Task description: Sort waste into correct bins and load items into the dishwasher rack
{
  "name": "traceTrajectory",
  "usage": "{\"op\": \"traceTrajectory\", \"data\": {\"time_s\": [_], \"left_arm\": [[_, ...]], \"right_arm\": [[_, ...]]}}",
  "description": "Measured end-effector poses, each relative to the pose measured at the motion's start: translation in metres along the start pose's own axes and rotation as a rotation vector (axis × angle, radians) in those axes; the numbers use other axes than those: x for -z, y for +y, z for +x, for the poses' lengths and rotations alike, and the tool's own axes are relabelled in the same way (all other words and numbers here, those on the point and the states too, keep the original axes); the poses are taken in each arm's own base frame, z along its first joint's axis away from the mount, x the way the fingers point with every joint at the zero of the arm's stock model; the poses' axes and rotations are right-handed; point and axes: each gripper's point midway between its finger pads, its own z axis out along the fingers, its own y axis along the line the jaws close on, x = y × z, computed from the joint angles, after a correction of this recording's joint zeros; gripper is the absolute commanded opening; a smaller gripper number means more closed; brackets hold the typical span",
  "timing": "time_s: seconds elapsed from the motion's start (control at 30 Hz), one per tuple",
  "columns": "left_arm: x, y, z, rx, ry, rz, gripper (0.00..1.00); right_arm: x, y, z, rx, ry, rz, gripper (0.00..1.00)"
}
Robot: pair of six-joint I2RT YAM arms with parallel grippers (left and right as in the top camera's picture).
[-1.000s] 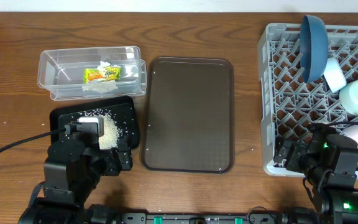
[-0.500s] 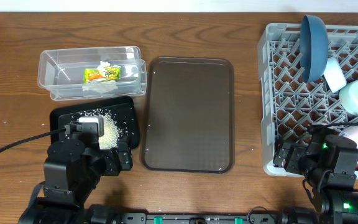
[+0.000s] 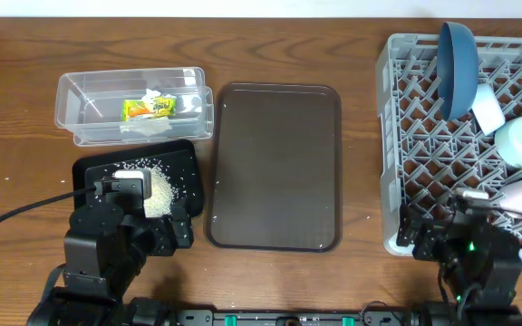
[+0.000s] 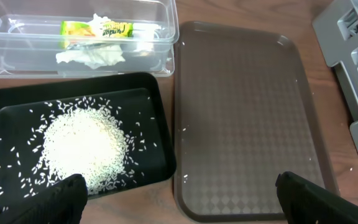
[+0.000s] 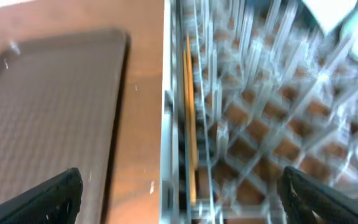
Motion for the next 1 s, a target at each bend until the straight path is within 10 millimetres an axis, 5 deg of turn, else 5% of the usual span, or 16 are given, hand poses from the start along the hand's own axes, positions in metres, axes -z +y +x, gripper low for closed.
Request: {"op": "traceTrajectory", "data": {"time_s": [0.53, 1.0], "left_arm": [[-0.001, 0.000, 0.001, 0.000, 0.004, -0.001, 0.99], [-0.001, 0.000, 0.001, 0.000, 0.004, -0.001, 0.99]], "right_arm": [[-0.030, 0.010, -0.021, 0.061, -0.506, -0.115, 0.99], [-0.042, 0.012, -0.008, 0.323, -0.514, -0.066, 0.99]]}}
